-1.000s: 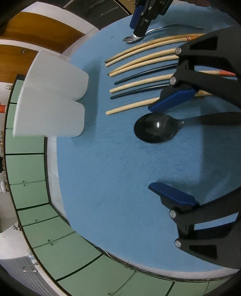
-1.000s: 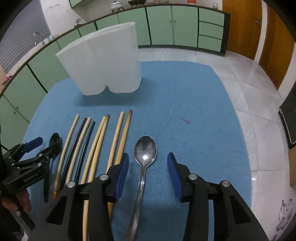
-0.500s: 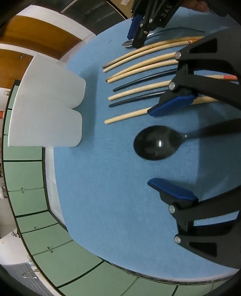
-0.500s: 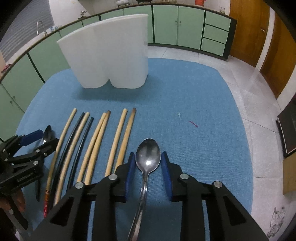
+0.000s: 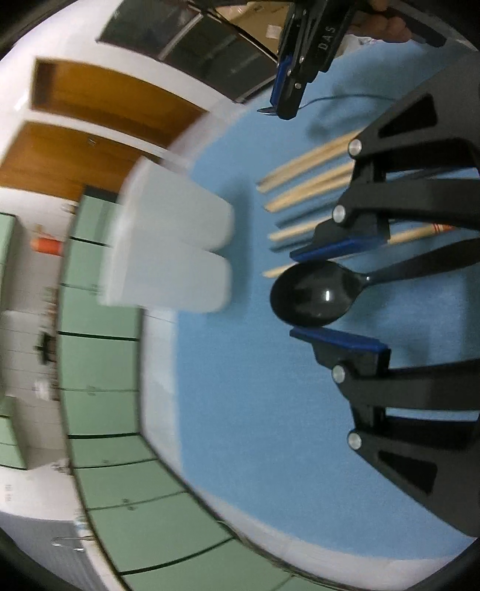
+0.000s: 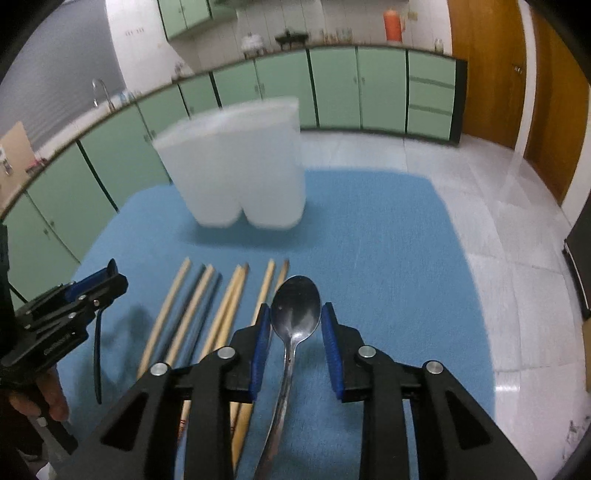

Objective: Organize utensils
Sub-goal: 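Lower both tools and grasp the black spoon with the left gripper while the right grasps the steel spoon, then carry both spoons to the white holder and drop them into its compartments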

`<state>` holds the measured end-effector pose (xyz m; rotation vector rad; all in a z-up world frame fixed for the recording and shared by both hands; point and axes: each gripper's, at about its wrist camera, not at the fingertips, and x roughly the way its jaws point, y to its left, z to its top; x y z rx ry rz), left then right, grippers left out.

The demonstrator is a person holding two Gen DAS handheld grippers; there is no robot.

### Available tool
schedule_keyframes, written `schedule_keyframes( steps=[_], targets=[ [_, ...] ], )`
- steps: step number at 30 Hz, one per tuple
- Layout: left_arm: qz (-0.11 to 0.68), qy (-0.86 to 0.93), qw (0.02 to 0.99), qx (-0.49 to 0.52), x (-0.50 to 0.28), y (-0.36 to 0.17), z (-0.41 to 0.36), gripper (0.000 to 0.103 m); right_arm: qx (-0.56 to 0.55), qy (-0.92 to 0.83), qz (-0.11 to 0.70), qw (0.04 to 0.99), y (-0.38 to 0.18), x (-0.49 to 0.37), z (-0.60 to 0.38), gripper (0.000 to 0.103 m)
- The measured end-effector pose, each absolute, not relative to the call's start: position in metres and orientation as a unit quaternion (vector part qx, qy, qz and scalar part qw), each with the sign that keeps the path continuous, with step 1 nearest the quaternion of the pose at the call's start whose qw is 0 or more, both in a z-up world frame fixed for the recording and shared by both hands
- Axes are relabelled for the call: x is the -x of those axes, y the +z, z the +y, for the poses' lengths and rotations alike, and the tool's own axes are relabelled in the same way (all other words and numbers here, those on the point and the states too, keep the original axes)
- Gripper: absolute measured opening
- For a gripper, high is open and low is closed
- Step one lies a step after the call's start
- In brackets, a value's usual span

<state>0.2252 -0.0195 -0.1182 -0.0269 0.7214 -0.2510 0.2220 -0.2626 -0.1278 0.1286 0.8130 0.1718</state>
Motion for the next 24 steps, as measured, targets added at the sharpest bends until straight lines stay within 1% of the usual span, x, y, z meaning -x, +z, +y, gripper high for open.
schedule_keyframes(
  steps=[5, 14, 19, 24],
  targets=[
    [0.278, -0.122, 0.953, 0.008, -0.220, -0.086, -0.030, 0.034, -0.063, 0.086, 0.336, 0.936, -0.091, -0.215, -0.273, 0.028],
    [0.165, -0.130, 0.977, 0.026, -0.246, -0.017, -0.049, 0.034, -0.062, 0.095, 0.252, 0.961, -0.021, -0.235, -0.285, 0.028],
    [0.109, -0.137, 0.984, 0.028, -0.279, 0.024, -0.066, 0.034, -0.053, 0.098, 0.209, 0.972, 0.018, -0.260, -0.283, 0.028],
    [0.078, -0.144, 0.986, 0.029, -0.318, 0.044, -0.087, 0.034, -0.059, 0.097, 0.184, 0.976, 0.042, -0.296, -0.279, 0.028]
  ],
)
